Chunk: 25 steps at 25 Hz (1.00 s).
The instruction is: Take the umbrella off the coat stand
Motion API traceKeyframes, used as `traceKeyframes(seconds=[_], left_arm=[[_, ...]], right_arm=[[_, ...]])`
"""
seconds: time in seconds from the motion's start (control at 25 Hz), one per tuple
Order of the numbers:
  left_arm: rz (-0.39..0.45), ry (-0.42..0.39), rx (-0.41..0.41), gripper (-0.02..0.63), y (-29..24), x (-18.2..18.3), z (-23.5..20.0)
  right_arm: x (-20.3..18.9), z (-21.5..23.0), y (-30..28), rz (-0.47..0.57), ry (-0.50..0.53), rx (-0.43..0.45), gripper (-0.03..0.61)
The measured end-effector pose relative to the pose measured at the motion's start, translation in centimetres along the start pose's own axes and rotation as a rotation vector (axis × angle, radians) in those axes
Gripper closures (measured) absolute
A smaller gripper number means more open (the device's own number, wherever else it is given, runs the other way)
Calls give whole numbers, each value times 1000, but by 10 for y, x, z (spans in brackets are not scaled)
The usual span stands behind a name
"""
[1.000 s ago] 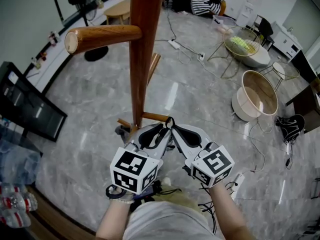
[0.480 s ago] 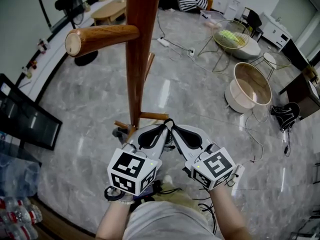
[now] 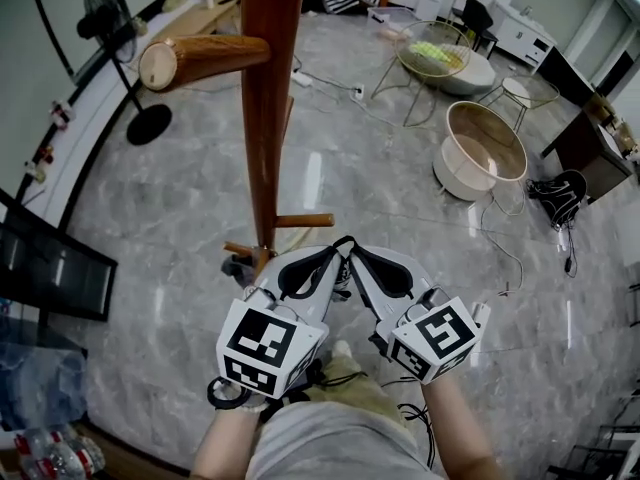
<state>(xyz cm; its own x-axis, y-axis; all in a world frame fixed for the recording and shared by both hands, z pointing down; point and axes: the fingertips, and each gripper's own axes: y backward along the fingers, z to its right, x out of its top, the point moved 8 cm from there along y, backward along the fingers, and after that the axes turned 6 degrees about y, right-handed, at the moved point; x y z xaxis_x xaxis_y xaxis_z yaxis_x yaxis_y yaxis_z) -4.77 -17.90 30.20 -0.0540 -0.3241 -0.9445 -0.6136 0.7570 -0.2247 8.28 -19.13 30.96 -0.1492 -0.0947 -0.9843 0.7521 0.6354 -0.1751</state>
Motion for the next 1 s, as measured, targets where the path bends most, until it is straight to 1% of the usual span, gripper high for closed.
traceKeyframes(seconds=[0.16,0.28,0.4,0.52,0.84,1.0], left_arm=[[-4,-24,-41,597,6,0,6],[-4,-55,-67,597,11,0,12],[-6,-64,-104,597,15,-2,18],[-11,-69,-146,597,17,-4,24],[-37,-135,-261,597,17,-5,48],[-41,-155,-322,595,15,-5,63]], right_arm=[[1,-6,13,6,-34,-58,574],[1,-15,22,8,-41,-98,574],[0,-23,32,11,-45,-142,574],[-1,-30,42,11,-50,-191,574],[-2,-44,77,4,-53,-313,574],[-1,-48,96,3,-56,-372,574]])
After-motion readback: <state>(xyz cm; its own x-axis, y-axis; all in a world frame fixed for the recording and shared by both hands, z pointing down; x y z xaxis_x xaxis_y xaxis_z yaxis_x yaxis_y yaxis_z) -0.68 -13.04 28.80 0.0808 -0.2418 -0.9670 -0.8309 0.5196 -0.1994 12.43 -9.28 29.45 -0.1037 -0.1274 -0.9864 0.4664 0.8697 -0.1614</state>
